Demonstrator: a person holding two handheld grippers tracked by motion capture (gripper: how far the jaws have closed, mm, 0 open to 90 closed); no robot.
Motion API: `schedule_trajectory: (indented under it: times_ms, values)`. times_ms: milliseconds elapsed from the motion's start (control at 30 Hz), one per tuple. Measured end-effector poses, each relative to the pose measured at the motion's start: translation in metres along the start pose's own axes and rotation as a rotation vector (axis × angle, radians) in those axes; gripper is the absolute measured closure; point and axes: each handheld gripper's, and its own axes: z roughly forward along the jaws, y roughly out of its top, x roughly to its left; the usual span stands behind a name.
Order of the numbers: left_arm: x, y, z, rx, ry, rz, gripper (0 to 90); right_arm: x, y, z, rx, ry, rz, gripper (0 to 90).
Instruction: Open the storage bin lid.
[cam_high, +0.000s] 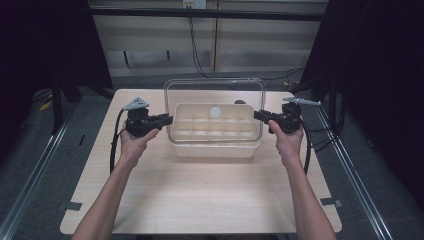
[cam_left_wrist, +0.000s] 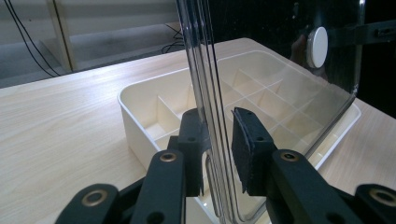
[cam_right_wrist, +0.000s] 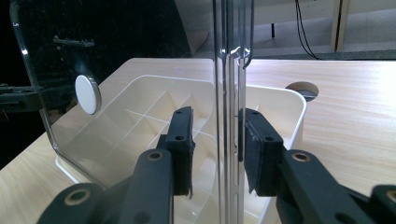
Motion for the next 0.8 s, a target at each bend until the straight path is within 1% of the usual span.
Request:
schedule_trajectory:
  times_ms: [67,100,167,333,367,467,500,533,600,633,667,700,800]
  values:
    - [-0.001,-0.001,-0.002,-0.008,-0.005,-0.007,74.3,0.0,-0.002,-0.001,0.002,0.003,-0.003,66.5]
    - [-0.001,-0.001,-0.004,-0.015,-0.012,-0.004,74.4,0.001,-0.003,-0.002,-0.004,0.008,0.001,66.5]
    - [-0.002,-0.002,-0.005,-0.022,-0.009,0.0,74.4,0.001,-0.003,-0.003,-0.007,0.011,-0.002,66.6]
    - [-0.002,-0.003,-0.005,-0.023,-0.014,0.003,74.5,0.002,-0.002,-0.004,-0.002,0.016,-0.02,66.8]
    - [-0.003,-0.002,-0.006,-0.022,-0.011,0.012,74.5,0.002,-0.002,-0.005,-0.009,0.015,-0.019,66.9]
    - [-0.004,-0.001,-0.007,-0.021,-0.008,0.013,74.6,0.002,-0.002,-0.006,-0.016,0.016,-0.017,67.0]
    - [-0.006,0.001,-0.009,-0.032,-0.01,0.015,74.7,0.002,-0.001,-0.007,-0.021,0.021,-0.021,67.0]
    - [-0.006,0.001,-0.009,-0.032,-0.01,0.015,74.7,0.002,-0.001,-0.007,-0.021,0.021,-0.021,67.0]
    - [-0.008,0.002,-0.012,-0.039,-0.012,0.013,74.7,0.004,0.0,-0.009,-0.031,0.023,-0.017,67.1]
    - [-0.009,0.003,-0.015,-0.04,-0.008,0.025,74.8,0.006,0.0,-0.012,-0.039,0.027,-0.019,67.2]
    - [-0.009,0.003,-0.015,-0.04,-0.008,0.025,74.7,0.006,0.0,-0.013,-0.04,0.028,-0.025,67.2]
    - [-0.011,0.003,-0.017,-0.048,-0.007,0.03,74.7,0.008,0.0,-0.015,-0.044,0.028,-0.021,67.2]
    - [-0.012,0.001,-0.019,-0.048,-0.009,0.023,74.7,0.012,-0.001,-0.017,-0.047,0.027,-0.031,67.3]
